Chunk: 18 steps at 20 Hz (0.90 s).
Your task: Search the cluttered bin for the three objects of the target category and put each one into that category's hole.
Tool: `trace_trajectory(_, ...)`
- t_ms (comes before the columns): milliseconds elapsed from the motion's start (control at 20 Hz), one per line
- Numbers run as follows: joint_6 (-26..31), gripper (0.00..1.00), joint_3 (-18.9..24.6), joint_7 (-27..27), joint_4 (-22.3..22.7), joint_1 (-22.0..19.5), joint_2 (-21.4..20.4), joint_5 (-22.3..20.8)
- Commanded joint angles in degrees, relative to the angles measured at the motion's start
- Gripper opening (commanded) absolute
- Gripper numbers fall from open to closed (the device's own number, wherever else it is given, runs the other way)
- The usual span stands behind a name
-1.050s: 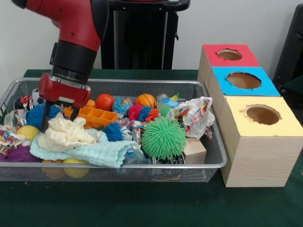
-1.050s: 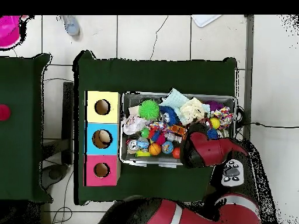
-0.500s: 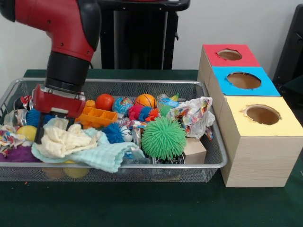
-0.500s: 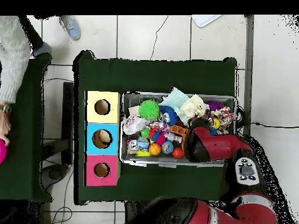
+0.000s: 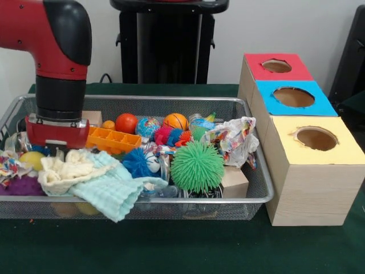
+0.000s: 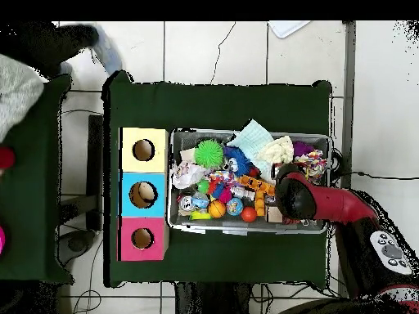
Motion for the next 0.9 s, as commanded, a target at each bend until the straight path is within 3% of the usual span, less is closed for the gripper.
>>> trace_trajectory(50,14.8,0.0,10.9,-3.4,5.5,1.4,4.8,2.8)
trace_trajectory(250,18.2,0.0,12.0,-2.8,6.4,0.9,4.3,5.3)
trace_trajectory(450,23.2,0.0,16.5,-3.1,9.7,-2.6,4.4,10.2)
trace_trajectory(600,23.8,0.0,18.1,-1.3,13.2,-3.6,2.7,12.6)
trace_trajectory(900,23.4,0.0,17.2,2.7,17.1,-1.5,-1.1,15.2)
